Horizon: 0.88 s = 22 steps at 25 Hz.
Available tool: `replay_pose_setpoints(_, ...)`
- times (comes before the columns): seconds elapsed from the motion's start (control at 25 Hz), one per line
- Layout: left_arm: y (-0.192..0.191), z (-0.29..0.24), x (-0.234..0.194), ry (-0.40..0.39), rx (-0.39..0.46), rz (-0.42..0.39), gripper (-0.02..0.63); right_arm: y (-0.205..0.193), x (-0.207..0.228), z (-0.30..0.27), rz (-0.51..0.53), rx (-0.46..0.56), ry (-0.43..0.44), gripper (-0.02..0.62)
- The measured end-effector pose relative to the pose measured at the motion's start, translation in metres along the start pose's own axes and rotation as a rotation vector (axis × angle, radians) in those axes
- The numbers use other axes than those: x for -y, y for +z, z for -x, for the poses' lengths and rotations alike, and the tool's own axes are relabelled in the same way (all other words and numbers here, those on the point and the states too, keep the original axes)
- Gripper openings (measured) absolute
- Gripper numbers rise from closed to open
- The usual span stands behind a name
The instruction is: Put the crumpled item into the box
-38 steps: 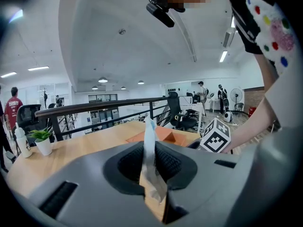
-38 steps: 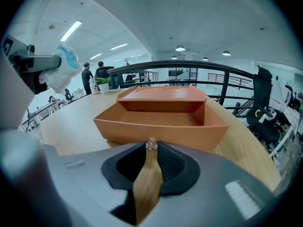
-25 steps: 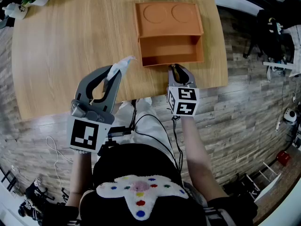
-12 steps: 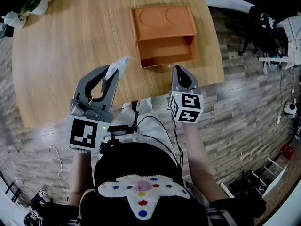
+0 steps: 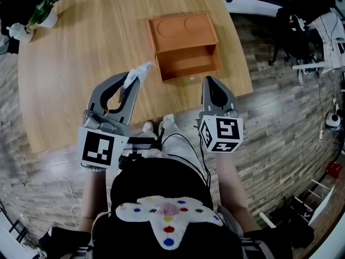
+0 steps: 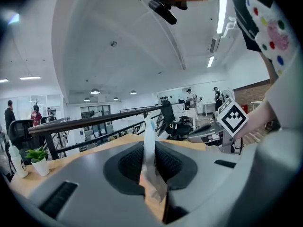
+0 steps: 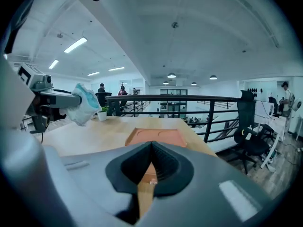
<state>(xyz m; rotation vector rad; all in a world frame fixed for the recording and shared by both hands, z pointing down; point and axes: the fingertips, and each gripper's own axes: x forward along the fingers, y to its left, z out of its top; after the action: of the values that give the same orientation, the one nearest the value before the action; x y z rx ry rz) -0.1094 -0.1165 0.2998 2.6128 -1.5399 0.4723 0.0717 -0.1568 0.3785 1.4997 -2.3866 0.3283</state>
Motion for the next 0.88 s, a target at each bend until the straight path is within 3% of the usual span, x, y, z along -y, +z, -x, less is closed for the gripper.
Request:
replay_pose_setpoints(0.4, 0.027, 0.011, 0.004, -0.013, 0.039, -0.036, 0.051, 0.039, -0.011, 0.034, 0.005, 0.076, -0.004, 0.009)
replay_pose_setpoints(0.88, 0.040, 0.006, 0.010, -0.038, 0.058, -0.065, 0.051, 0.040, -0.005, 0.045, -0.006, 0.083, -0.006, 0.008)
